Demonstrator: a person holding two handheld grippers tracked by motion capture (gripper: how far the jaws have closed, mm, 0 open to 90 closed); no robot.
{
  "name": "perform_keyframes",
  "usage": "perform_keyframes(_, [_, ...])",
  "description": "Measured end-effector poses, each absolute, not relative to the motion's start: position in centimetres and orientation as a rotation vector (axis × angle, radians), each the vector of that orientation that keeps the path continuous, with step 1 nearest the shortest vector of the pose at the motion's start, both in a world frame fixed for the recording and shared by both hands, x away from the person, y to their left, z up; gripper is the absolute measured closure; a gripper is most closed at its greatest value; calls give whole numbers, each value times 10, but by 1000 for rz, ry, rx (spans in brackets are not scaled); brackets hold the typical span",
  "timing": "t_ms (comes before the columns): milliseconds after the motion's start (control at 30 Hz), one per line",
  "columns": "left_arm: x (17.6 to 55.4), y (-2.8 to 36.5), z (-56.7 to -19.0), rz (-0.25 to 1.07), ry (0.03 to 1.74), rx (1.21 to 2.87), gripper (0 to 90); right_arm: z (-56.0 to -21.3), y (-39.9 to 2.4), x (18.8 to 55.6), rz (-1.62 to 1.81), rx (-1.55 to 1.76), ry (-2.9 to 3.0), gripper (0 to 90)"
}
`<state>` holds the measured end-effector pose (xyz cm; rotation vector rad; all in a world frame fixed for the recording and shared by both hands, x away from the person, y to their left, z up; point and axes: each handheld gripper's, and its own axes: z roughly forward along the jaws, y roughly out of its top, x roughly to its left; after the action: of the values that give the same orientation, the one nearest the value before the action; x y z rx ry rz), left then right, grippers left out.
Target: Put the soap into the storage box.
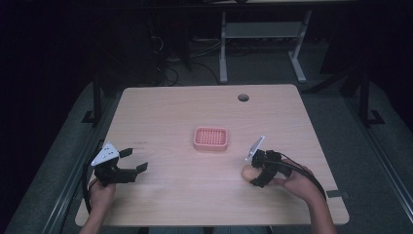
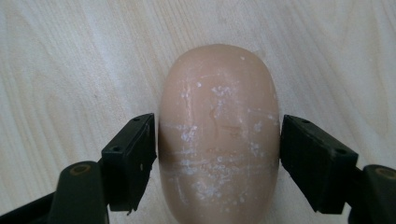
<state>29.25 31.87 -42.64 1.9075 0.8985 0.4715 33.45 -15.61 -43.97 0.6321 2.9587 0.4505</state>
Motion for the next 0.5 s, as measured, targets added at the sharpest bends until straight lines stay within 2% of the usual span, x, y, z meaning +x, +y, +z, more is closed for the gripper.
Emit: perform_keyframes(500, [292, 319, -426, 473, 897, 1911, 143, -443, -152, 340, 418, 628, 2994, 287])
